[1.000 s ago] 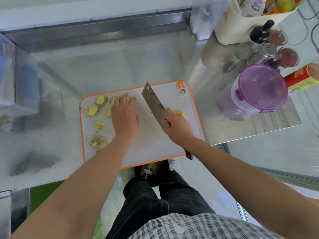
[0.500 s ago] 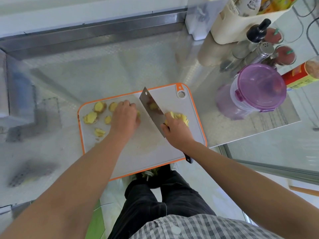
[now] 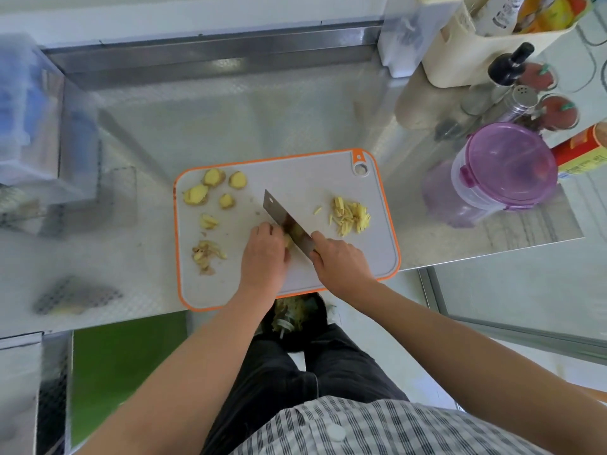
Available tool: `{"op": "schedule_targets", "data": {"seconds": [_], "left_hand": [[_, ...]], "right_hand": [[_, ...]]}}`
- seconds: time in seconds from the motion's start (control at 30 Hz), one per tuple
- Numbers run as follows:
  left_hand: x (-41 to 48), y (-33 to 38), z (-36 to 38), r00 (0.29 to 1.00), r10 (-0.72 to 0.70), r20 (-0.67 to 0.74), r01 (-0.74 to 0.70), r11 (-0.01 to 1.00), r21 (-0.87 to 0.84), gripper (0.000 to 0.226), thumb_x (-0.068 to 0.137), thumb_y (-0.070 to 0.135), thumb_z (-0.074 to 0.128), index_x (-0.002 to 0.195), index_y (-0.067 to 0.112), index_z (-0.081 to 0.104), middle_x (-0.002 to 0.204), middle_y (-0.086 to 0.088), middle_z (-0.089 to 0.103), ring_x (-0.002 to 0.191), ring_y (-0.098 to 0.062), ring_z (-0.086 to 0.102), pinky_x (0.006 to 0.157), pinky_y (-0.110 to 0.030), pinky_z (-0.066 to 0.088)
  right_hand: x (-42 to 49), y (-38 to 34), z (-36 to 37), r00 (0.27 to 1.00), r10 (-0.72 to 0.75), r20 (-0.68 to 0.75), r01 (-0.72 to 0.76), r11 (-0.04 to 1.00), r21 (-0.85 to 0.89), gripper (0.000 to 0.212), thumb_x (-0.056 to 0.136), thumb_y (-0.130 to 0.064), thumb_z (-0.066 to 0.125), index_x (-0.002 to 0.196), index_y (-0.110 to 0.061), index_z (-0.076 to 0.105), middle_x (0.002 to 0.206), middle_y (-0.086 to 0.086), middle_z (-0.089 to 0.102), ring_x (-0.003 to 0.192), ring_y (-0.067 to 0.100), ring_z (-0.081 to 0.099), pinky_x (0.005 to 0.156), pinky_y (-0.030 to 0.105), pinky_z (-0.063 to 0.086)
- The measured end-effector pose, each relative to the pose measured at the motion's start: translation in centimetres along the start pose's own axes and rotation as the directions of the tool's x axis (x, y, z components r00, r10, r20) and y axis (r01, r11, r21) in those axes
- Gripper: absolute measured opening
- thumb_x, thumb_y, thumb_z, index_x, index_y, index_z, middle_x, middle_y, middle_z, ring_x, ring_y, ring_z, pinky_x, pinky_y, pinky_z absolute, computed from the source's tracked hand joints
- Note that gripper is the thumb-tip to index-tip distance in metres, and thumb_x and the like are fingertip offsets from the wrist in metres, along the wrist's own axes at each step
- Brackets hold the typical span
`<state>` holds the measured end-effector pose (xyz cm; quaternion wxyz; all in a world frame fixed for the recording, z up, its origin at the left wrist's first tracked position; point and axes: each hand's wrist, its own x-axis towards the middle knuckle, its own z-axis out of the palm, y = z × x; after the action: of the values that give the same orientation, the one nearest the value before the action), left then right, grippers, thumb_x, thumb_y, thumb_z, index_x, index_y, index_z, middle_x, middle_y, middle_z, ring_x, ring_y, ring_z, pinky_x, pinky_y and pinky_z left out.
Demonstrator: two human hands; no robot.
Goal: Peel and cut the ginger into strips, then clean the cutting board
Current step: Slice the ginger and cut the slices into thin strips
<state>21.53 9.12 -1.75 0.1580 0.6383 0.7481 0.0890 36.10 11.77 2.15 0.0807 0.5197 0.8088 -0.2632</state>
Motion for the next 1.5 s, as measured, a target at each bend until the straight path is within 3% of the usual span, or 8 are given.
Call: {"op": "schedule_targets", "data": {"seconds": [0.27, 0.6, 0.77, 0.93, 1.07, 1.2, 1.33, 1.5], "left_hand": [[-1.1, -1.0, -0.2, 1.000, -0.013, -0.009, 0.013, 1.000, -0.002, 0.050, 0.073, 0.015, 0.077, 0.117, 0.002, 0.058, 0.106, -0.015, 0.054, 0.097, -0.032, 0.052, 0.082, -0.038, 0.046], [-0.7, -0.9, -0.7, 0.995, -0.082, 0.048, 0.085, 0.995, -0.044, 0.034, 0.082, 0.023, 0.072, 0.110, 0.008, 0.061, 0.103, -0.010, 0.055, 0.100, -0.029, 0.051, 0.084, -0.035, 0.042], [-1.0, -0.8, -0.6, 0.993, -0.104, 0.056, 0.107, 0.993, -0.042, 0.034, 0.082, 0.028, 0.072, 0.108, 0.009, 0.060, 0.103, -0.008, 0.056, 0.099, -0.027, 0.052, 0.081, -0.035, 0.044], [-0.9, -0.7, -0.8, 0.993, -0.098, 0.069, 0.098, 0.995, -0.006, 0.038, 0.080, 0.033, 0.074, 0.105, 0.010, 0.059, 0.102, -0.008, 0.056, 0.098, -0.027, 0.052, 0.078, -0.036, 0.046], [-1.3, -0.5, -0.6, 0.993, -0.104, 0.054, 0.106, 0.994, -0.031, 0.039, 0.080, 0.034, 0.074, 0.107, 0.009, 0.060, 0.101, -0.009, 0.055, 0.096, -0.028, 0.052, 0.075, -0.038, 0.047], [-1.7, -0.7, -0.6, 0.999, -0.038, -0.006, 0.037, 0.997, -0.071, 0.043, 0.078, 0.028, 0.077, 0.113, 0.009, 0.060, 0.103, -0.011, 0.053, 0.094, -0.029, 0.052, 0.072, -0.038, 0.049], [-2.2, -1.8, -0.2, 0.992, 0.083, -0.092, -0.093, 0.990, -0.102, 0.025, 0.074, 0.010, 0.077, 0.096, 0.004, 0.067, 0.092, -0.011, 0.055, 0.082, -0.030, 0.056, 0.067, -0.041, 0.051], [-2.1, -1.7, 0.2, 0.991, 0.112, -0.076, -0.121, 0.986, -0.118, 0.015, 0.075, 0.000, 0.073, 0.089, 0.004, 0.071, 0.085, -0.008, 0.055, 0.075, -0.026, 0.055, 0.064, -0.037, 0.049]], "right_hand": [[-0.7, 0.0, 0.0, 0.997, 0.058, -0.048, -0.056, 0.998, 0.041, 0.012, 0.098, -0.019, 0.036, 0.106, -0.011, 0.041, 0.076, 0.004, 0.047, 0.068, 0.030, 0.045, 0.059, 0.034, 0.034], [-1.7, -0.3, 0.5, 0.999, 0.042, -0.025, -0.041, 0.998, 0.043, 0.010, 0.099, -0.019, 0.036, 0.093, -0.018, 0.028, 0.074, 0.004, 0.046, 0.066, 0.029, 0.045, 0.059, 0.034, 0.033], [-1.9, -0.2, 0.8, 0.998, 0.050, -0.026, -0.049, 0.997, 0.059, 0.009, 0.099, -0.018, 0.036, 0.105, -0.012, 0.039, 0.076, 0.004, 0.046, 0.068, 0.030, 0.045, 0.060, 0.034, 0.033], [-2.1, -0.1, 0.6, 1.000, 0.021, -0.009, -0.020, 0.999, 0.050, 0.006, 0.099, -0.019, 0.037, 0.096, -0.017, 0.033, 0.076, 0.003, 0.046, 0.068, 0.029, 0.045, 0.059, 0.034, 0.034], [-1.9, -0.1, 0.6, 1.000, 0.016, 0.003, -0.016, 1.000, 0.016, 0.014, 0.099, -0.019, 0.037, 0.111, -0.011, 0.040, 0.080, 0.004, 0.048, 0.071, 0.028, 0.046, 0.060, 0.034, 0.034], [-1.5, -0.3, 0.5, 0.999, 0.032, -0.020, -0.032, 0.999, 0.018, 0.012, 0.099, -0.019, 0.037, 0.108, -0.012, 0.040, 0.077, 0.003, 0.046, 0.068, 0.029, 0.044, 0.059, 0.034, 0.032], [-1.5, -0.6, 0.4, 1.000, 0.022, -0.004, -0.022, 1.000, 0.005, 0.013, 0.099, -0.018, 0.036, 0.110, -0.011, 0.039, 0.078, 0.004, 0.047, 0.069, 0.029, 0.045, 0.060, 0.034, 0.034], [-1.8, -1.2, 0.7, 1.000, 0.007, 0.015, -0.007, 1.000, -0.012, 0.017, 0.100, -0.018, 0.037, 0.116, -0.011, 0.038, 0.081, 0.004, 0.046, 0.070, 0.028, 0.047, 0.061, 0.035, 0.036]]}}
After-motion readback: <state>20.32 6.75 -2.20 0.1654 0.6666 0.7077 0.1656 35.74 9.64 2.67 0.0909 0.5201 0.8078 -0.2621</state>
